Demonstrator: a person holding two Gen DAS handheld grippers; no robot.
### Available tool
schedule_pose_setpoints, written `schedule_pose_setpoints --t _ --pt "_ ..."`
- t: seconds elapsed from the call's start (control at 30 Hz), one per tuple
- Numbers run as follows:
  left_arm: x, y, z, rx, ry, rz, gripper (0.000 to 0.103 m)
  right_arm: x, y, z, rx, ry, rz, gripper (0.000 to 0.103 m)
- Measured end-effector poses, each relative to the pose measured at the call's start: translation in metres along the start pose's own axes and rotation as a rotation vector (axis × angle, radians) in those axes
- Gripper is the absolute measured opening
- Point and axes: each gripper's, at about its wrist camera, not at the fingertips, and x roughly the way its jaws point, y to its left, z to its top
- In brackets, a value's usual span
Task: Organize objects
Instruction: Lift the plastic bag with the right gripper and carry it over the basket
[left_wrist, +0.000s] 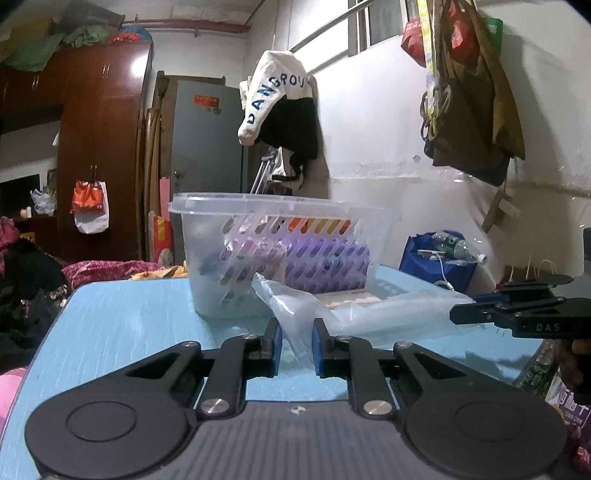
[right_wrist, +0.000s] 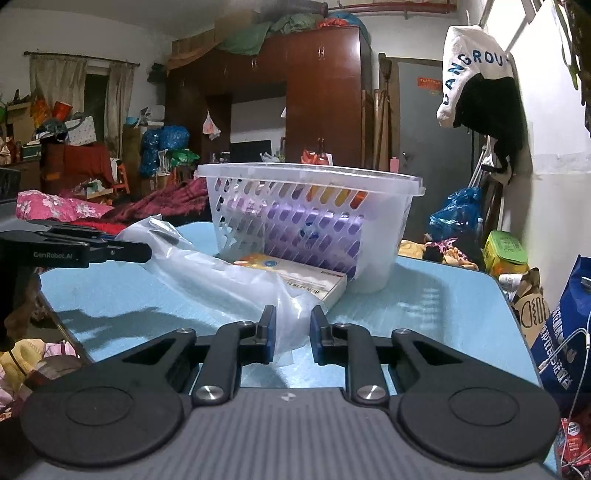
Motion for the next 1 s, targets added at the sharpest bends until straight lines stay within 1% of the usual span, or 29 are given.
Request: schedule_pose_setpoints --t 0.13,0.23,0.37,0.43,0.5,0.57,0.6,0.7,0.8,0.87,0.93,1.0 --pt "-0.009 -0.003 0.01 0.011 -0.055 0.002 0.02 -0.007 0.0 0.009 -0.014 -0.03 -0.003 0.02" --pt "-0.018 -0.007 0.028 0.033 -0.123 0.006 0.019 -0.018 -0.001 0.027 -0.038 -0.093 -0.014 0.02" --pt "-0.02 -0.016 0.075 0.093 -0.216 0.043 0.019 -0.023 -0.004 0.067 -0.097 -0.179 -0.04 0.019" --pt "-0.012 -0.017 0.103 0.106 -0.24 0.06 0.019 -0.015 -0.01 0.091 -0.116 -0.21 -0.07 0.018" --pt "0.002 -0.015 0.128 0.126 -0.255 0.087 0.019 -0.001 -0.019 0.115 -0.119 -0.222 -0.082 0.018" --pt "0.024 -0.007 0.15 0.114 -0.23 0.108 0.019 0.019 -0.033 0.136 -0.098 -0.223 -0.071 0.018" --pt "0.037 -0.002 0.158 0.116 -0.216 0.117 0.019 0.03 -0.039 0.145 -0.081 -0.21 -0.07 0.018" --pt "0.083 0.019 0.172 0.077 -0.127 0.142 0.019 0.075 -0.058 0.162 -0.054 -0.138 -0.069 0.018" --pt "0.132 0.041 0.169 0.016 -0.006 0.167 0.019 0.124 -0.07 0.168 -0.015 -0.019 -0.08 0.018" --pt "0.156 0.049 0.164 -0.003 0.056 0.184 0.019 0.145 -0.074 0.165 -0.009 0.039 -0.103 0.018" --pt "0.173 0.054 0.16 -0.003 0.099 0.219 0.019 0.163 -0.073 0.162 -0.007 0.078 -0.121 0.018" --pt "0.182 0.056 0.157 -0.006 0.12 0.243 0.019 0.174 -0.071 0.16 -0.015 0.096 -0.14 0.018"
